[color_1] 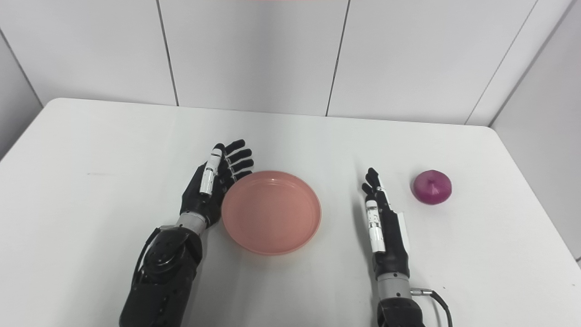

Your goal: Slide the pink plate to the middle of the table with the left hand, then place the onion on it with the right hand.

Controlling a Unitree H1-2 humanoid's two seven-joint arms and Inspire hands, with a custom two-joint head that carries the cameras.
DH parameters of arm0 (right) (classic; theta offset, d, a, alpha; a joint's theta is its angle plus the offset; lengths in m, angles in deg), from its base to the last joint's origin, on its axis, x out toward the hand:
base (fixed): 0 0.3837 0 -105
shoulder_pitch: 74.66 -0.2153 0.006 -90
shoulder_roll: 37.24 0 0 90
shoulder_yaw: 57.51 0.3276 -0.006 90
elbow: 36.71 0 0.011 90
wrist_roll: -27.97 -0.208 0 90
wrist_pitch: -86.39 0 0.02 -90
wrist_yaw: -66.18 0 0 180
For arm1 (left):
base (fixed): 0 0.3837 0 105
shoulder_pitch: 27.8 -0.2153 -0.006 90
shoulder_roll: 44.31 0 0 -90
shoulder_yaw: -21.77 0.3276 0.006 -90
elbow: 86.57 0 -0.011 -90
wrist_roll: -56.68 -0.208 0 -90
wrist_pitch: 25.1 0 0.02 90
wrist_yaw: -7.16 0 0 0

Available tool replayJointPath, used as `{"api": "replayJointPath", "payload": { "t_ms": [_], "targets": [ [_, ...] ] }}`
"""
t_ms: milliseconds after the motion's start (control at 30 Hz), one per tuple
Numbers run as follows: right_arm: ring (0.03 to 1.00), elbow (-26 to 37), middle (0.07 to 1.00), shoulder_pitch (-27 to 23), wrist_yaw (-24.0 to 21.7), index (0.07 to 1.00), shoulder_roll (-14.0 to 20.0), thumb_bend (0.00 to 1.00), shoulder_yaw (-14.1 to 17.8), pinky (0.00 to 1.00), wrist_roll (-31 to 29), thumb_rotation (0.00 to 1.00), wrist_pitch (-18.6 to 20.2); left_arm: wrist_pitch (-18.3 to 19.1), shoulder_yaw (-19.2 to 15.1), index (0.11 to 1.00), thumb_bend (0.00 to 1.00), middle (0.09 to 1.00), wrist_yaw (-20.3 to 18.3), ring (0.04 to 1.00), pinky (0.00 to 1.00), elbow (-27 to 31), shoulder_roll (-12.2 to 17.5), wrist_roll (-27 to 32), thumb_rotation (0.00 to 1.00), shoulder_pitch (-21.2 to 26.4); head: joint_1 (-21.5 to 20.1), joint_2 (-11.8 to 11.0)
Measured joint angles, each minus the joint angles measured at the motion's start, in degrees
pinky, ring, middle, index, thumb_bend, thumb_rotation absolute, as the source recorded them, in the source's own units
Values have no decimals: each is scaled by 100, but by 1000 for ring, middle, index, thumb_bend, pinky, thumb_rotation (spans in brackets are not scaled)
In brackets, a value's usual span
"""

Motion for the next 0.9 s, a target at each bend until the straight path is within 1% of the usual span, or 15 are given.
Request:
{"api": "replayJointPath", "payload": {
  "t_ms": [400, 633, 667, 700, 767, 833, 900],
  "targets": [
    [939, 6, 956, 1, -2, 965, 5, 164, 0, 980, -2, 1000, 2, -337, -44, 774, 374, 796, -69, 791, 756, -209, 45, 2, 1000, 28, -53, 26],
    [942, 59, 954, 20, -3, 963, 14, 174, 13, 971, -3, 1000, 74, -524, -42, 785, 379, 803, -89, 795, 761, -293, 93, -10, 1000, 26, -105, 44],
    [941, 73, 954, 24, -1, 961, 12, 187, 20, 955, -2, 1000, 120, -530, -43, 787, 378, 805, -89, 798, 765, -294, 96, -10, 1000, 25, -106, 44],
    [936, 82, 951, 29, -1, 958, 14, 220, 18, 938, 8, 1000, 151, -544, -43, 789, 376, 808, -91, 802, 769, -300, 100, -10, 1000, 24, -106, 44],
    [935, 88, 950, 30, 0, 957, 28, 235, 9, 932, 66, 1000, 165, -624, -43, 790, 376, 809, -105, 804, 771, -342, 108, -8, 1000, 24, -123, 44],
    [941, 104, 957, 31, -4, 961, 55, 296, -1, 947, 124, 1000, 216, -711, -41, 791, 376, 809, -139, 806, 773, -399, 121, -8, 1000, 21, -141, 35],
    [943, 123, 957, 36, -12, 961, 103, 324, 4, 947, 140, 1000, 291, -741, -36, 790, 374, 809, -165, 808, 775, -400, 140, -9, 1000, 18, -149, 35]
  ]
}}
